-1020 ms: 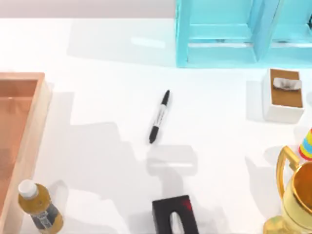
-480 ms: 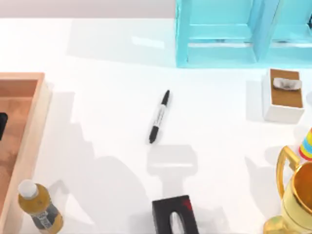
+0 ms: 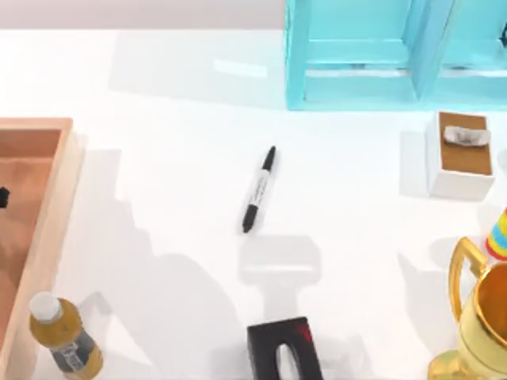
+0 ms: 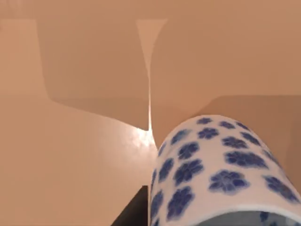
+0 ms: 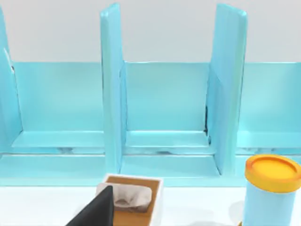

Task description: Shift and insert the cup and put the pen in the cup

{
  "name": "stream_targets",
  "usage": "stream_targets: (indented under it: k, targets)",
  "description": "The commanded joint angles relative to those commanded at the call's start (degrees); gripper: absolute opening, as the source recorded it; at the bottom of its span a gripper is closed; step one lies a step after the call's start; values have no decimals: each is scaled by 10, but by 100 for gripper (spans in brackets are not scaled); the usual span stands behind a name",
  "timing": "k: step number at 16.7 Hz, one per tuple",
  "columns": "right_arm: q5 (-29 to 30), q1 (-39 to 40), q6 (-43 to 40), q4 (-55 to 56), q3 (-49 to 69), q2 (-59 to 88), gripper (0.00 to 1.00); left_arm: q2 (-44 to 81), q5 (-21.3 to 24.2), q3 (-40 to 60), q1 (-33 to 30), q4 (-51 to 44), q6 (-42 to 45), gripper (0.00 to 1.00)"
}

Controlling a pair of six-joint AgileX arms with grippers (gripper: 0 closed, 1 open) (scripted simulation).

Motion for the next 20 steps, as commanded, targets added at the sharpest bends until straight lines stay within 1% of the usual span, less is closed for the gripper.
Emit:
stream_targets:
  k: [7,8,17,20]
  targets:
    - [0,0,0,0,0,0,100,0,0,0,0,0,0,2]
    - [0,0,0,0,0,0,100,0,0,0,0,0,0,0]
    - [0,0,0,0,0,0,100,-1,0,1,0,-1,1,0]
    - [0,0,0,0,0,0,100,-2,4,26,10,-28,-5,0]
